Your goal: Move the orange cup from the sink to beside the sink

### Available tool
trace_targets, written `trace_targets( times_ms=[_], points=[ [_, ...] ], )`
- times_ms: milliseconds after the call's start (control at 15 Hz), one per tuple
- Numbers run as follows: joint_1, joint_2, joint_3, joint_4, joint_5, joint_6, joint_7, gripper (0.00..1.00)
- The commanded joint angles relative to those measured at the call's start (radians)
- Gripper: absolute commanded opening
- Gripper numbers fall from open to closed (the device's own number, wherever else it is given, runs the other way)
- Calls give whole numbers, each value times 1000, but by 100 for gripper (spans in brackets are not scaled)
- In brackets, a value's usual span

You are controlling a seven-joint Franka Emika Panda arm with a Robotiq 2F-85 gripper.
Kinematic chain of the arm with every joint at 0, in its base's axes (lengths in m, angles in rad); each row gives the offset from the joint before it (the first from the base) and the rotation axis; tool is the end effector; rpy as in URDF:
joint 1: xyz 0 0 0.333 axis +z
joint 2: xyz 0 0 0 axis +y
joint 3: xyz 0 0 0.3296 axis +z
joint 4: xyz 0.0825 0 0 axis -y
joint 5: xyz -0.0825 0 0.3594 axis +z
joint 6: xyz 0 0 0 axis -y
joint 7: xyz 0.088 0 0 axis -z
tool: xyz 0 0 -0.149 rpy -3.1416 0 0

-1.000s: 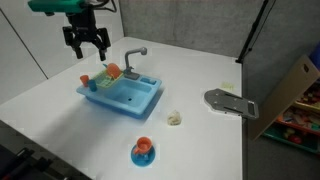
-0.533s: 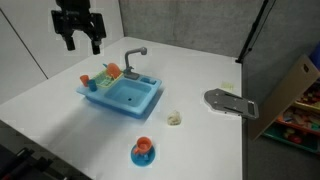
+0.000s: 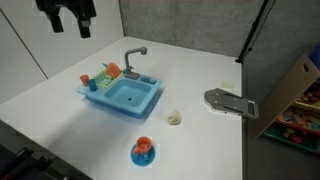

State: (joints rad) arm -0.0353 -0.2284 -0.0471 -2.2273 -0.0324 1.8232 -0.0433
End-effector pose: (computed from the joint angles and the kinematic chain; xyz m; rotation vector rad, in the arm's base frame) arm 0.4258 -0.0397 0.4364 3.1201 -0.0407 -0.2765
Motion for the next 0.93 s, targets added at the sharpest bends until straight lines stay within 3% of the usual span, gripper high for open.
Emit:
trace_targets(
  times_ms=[0, 533, 867],
  points=[
    [-7, -86, -4, -25, 25, -26, 29, 100],
    [-10, -180, 16, -22, 11, -34, 124, 100],
    [-5, -158, 15, -11, 12, -25, 97, 100]
  ],
)
